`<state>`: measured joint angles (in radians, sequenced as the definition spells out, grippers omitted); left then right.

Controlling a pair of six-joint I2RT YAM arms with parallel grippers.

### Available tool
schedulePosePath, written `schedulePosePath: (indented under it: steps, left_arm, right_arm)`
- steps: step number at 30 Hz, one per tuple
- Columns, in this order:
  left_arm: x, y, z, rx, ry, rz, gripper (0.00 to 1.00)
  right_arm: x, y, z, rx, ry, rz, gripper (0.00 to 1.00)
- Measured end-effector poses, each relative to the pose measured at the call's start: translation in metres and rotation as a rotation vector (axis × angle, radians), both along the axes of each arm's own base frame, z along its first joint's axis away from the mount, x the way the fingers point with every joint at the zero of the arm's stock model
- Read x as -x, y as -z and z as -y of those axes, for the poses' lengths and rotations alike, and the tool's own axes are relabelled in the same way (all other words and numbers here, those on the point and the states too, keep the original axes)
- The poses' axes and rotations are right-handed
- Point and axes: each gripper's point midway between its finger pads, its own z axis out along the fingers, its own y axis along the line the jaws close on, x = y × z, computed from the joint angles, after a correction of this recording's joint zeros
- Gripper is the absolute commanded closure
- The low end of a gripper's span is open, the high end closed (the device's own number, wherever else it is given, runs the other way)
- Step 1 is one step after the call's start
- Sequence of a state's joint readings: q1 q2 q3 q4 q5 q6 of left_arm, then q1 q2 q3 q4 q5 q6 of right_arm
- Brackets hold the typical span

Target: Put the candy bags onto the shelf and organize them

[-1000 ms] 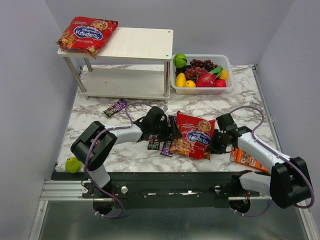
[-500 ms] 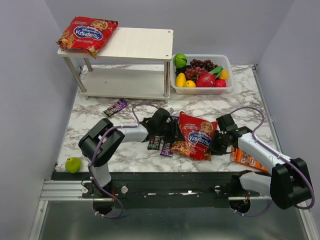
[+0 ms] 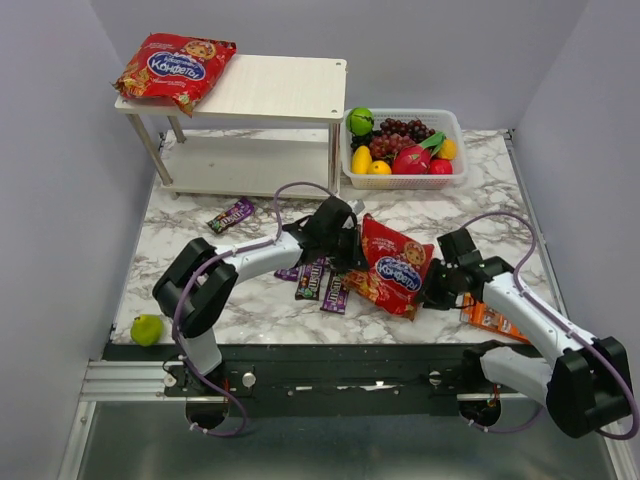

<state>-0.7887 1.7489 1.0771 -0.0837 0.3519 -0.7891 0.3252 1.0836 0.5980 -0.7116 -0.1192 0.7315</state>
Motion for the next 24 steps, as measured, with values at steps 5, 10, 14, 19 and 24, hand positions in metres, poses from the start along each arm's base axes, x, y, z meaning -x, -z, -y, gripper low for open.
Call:
schedulePosePath:
  steps: [5, 10, 14, 19, 24]
  left_arm:
    - [-0.011, -0.031, -0.001, -0.055, 0.077, 0.114, 1.0]
    - [-0.019, -0.066, -0.002, -0.103, 0.152, 0.223, 1.0]
    - [-0.023, -0.09, -0.002, -0.139, 0.206, 0.299, 1.0]
    - [-0.022, -0.137, -0.005, -0.177, 0.277, 0.391, 1.0]
    - [-0.015, -0.201, 0.004, -0.147, 0.349, 0.525, 1.0]
  right_arm:
    - [-0.004, -0.015, 0.003, 0.007, 0.007, 0.05, 0.48]
    - [-0.012, -0.031, 0.007, 0.023, 0.018, 0.108, 0.46]
    - [-0.017, -0.04, 0.009, 0.035, 0.025, 0.133, 0.45]
    - [-0.02, -0.044, 0.013, 0.059, 0.033, 0.144, 0.45]
    - [-0.023, -0.045, 0.015, 0.074, 0.034, 0.146, 0.45]
